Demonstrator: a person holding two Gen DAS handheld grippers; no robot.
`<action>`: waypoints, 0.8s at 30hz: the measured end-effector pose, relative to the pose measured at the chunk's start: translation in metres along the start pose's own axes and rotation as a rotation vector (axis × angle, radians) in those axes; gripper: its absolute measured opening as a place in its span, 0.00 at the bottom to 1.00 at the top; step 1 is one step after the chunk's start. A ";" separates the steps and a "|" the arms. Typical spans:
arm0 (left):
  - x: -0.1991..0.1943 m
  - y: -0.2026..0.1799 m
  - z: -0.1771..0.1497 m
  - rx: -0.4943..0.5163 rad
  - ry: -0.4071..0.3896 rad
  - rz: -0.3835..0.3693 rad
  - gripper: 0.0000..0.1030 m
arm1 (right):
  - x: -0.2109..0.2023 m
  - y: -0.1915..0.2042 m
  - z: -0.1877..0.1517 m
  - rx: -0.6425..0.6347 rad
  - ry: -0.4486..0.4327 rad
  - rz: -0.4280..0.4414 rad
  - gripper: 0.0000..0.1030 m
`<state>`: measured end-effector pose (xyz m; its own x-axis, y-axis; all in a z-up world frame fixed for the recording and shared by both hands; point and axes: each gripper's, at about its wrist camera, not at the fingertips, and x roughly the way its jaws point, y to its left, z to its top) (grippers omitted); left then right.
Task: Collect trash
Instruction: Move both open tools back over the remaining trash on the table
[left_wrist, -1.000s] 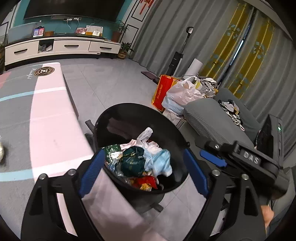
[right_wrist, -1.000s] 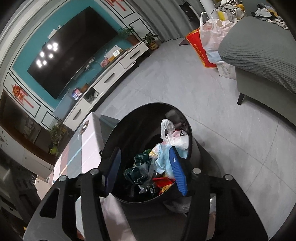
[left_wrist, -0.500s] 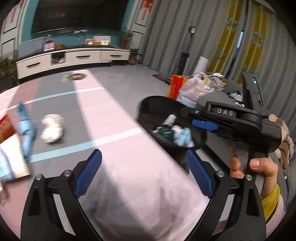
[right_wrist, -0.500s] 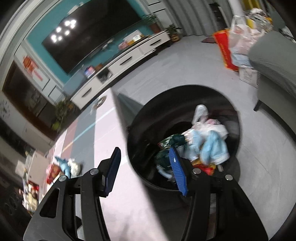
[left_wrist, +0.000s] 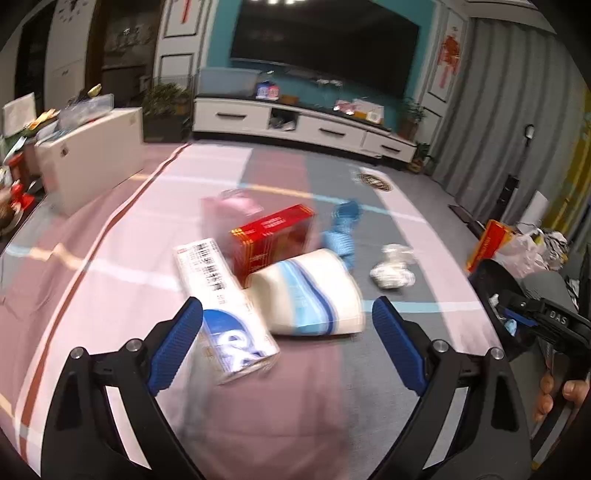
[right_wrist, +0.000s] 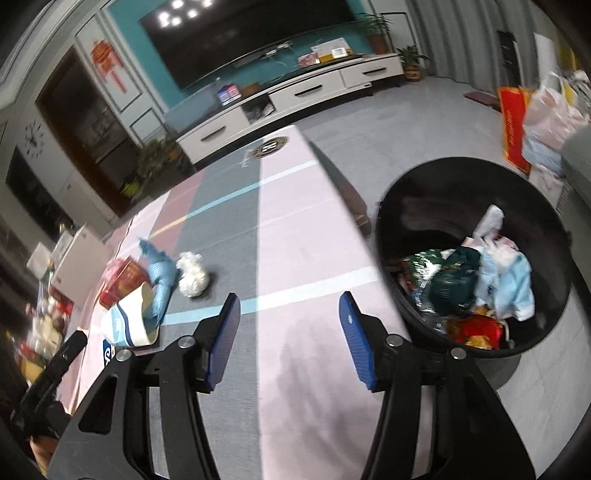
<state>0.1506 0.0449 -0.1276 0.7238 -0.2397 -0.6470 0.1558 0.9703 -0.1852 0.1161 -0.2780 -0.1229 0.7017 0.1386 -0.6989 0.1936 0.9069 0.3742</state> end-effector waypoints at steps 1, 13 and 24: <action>0.002 0.006 0.000 -0.011 0.013 0.000 0.90 | 0.003 0.006 -0.001 -0.009 0.000 0.000 0.57; 0.029 0.026 -0.025 0.003 0.098 0.107 0.90 | 0.026 0.043 -0.005 -0.017 0.044 0.072 0.58; 0.030 0.040 -0.025 -0.007 0.110 0.146 0.86 | 0.030 0.046 -0.005 0.013 0.056 0.099 0.58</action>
<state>0.1617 0.0760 -0.1732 0.6604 -0.0988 -0.7444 0.0497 0.9949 -0.0880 0.1422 -0.2299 -0.1296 0.6786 0.2495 -0.6908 0.1341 0.8827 0.4505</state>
